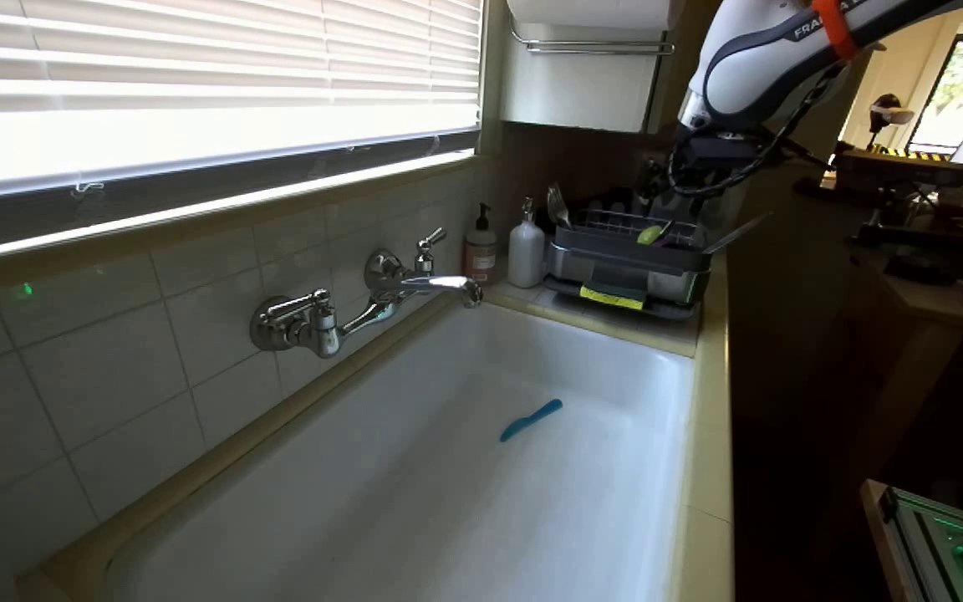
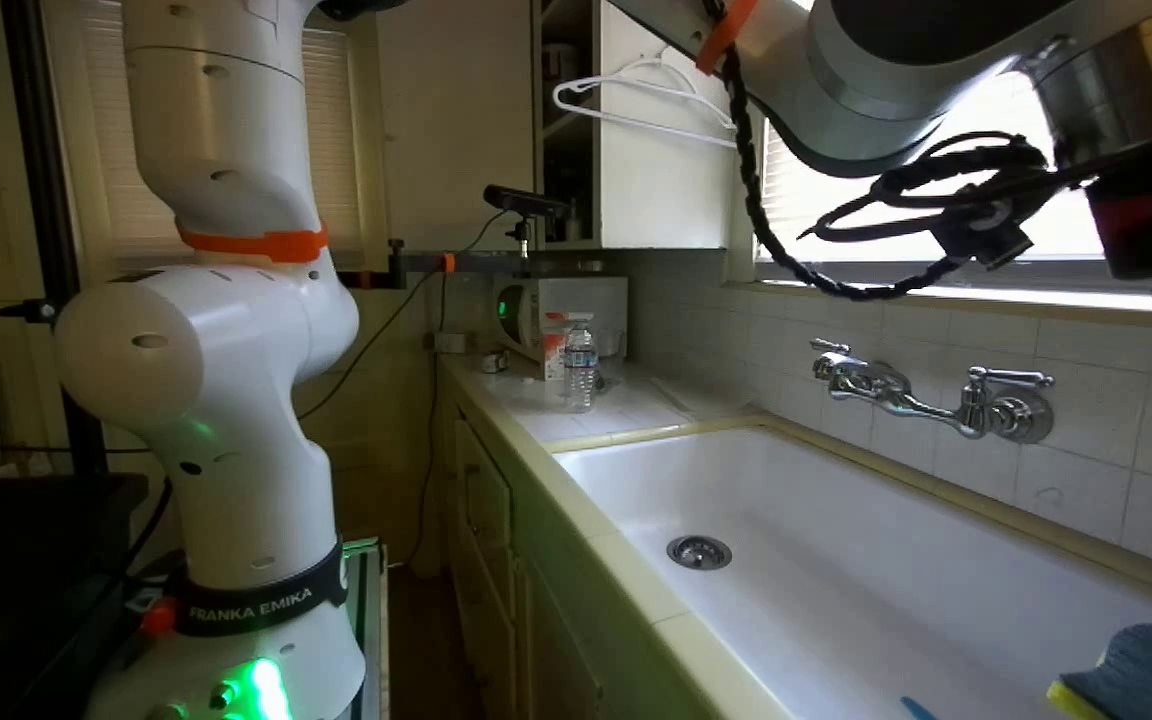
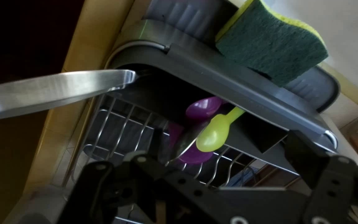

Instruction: Remove the spoon from the drying rack and put it in the spoon

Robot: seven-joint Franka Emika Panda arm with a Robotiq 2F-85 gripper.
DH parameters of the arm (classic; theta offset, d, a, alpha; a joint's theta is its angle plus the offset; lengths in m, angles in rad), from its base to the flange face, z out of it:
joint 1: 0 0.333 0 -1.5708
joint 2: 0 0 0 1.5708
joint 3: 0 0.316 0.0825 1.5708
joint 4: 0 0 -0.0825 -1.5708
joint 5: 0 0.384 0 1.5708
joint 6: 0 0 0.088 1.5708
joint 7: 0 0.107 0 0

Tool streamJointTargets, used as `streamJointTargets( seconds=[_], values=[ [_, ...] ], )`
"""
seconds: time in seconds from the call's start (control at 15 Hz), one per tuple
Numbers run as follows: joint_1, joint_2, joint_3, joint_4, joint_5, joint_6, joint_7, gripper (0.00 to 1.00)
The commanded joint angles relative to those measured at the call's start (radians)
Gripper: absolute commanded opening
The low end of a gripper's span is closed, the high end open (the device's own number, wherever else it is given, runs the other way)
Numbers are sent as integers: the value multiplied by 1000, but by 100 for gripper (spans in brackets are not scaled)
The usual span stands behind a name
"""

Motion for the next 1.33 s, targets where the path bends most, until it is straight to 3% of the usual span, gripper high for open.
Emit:
streamJointTargets(
  seconds=[0.0, 0.07, 0.13, 0.2, 0.33, 0.87, 1.27],
  values=[
    [7, 65, -36, 44, -28, 13, 39, 100],
    [8, 77, -43, 52, -26, 11, 39, 96],
    [9, 87, -50, 57, -24, 10, 38, 81],
    [10, 97, -57, 61, -22, 8, 36, 72],
    [13, 113, -67, 69, -22, 7, 37, 63],
    [22, 130, -87, 88, -20, 7, 31, 1],
    [33, 114, -88, 100, -32, 6, 37, 1]
  ],
)
